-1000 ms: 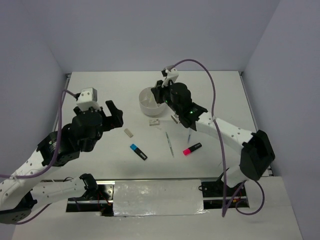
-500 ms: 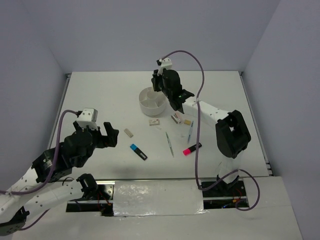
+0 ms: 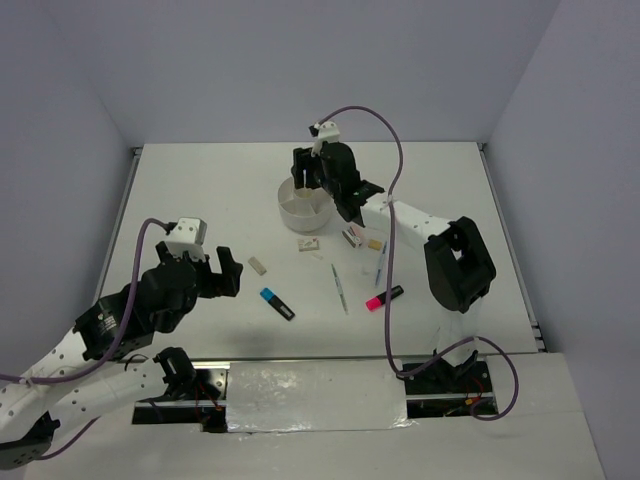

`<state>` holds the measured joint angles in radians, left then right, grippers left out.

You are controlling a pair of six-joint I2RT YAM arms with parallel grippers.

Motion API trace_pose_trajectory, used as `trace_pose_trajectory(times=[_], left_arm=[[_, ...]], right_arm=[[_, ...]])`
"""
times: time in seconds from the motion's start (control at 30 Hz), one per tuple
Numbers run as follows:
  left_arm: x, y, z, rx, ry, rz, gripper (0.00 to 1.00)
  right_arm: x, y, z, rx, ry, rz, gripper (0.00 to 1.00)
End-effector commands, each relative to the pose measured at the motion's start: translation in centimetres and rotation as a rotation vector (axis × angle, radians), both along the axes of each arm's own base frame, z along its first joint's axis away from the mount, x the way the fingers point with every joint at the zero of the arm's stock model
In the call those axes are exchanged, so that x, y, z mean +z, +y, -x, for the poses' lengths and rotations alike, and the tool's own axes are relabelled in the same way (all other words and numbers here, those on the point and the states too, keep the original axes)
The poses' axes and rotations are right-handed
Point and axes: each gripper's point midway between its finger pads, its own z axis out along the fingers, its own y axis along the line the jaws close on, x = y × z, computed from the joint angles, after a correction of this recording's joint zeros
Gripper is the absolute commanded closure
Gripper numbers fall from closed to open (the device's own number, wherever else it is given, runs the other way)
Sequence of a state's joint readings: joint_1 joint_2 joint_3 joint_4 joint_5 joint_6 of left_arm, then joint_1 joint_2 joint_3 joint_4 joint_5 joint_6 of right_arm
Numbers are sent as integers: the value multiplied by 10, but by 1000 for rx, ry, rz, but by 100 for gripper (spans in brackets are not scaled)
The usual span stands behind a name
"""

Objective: Sort the stationery into containers
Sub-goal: Place the pen in the storage box, then pick up the pen from the center of the board.

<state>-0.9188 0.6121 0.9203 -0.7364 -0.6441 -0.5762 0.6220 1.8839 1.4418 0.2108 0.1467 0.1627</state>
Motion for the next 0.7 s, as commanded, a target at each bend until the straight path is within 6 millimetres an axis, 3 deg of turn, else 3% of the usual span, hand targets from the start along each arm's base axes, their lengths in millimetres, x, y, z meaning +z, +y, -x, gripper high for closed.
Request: trace_pose_trajectory(times=[0.0, 0.13, 0.27, 0.3, 0.43, 0.47, 0.53, 0.6, 0.67], left_arm=[[7, -4, -3, -7, -24, 15, 1], [6, -2, -4, 2, -20, 11, 1], [2, -5, -4, 3, -2, 5, 1], [1, -4, -5, 9, 3, 0, 1], [-1, 5, -6, 67, 11, -9, 1], [-1, 11, -7, 96, 10, -9, 1], [1, 18, -7, 137, 1, 2, 1], [2, 23, -5, 149, -5, 8, 1], [3, 23, -4, 150, -9, 16, 1]], right_arm=[[35, 6, -2, 15, -46, -38, 27], [70, -1, 8, 18, -81, -66, 25], [111, -25, 26, -49, -74, -95, 25], [131, -33, 37, -57, -83, -115, 25], [123, -67, 82, -100, 56, -82, 26], [113, -80, 101, -110, 113, -75, 27], [96, -85, 122, -100, 184, -69, 30], [65, -87, 152, -65, 271, -14, 35], [43, -83, 169, -48, 323, 39, 40]])
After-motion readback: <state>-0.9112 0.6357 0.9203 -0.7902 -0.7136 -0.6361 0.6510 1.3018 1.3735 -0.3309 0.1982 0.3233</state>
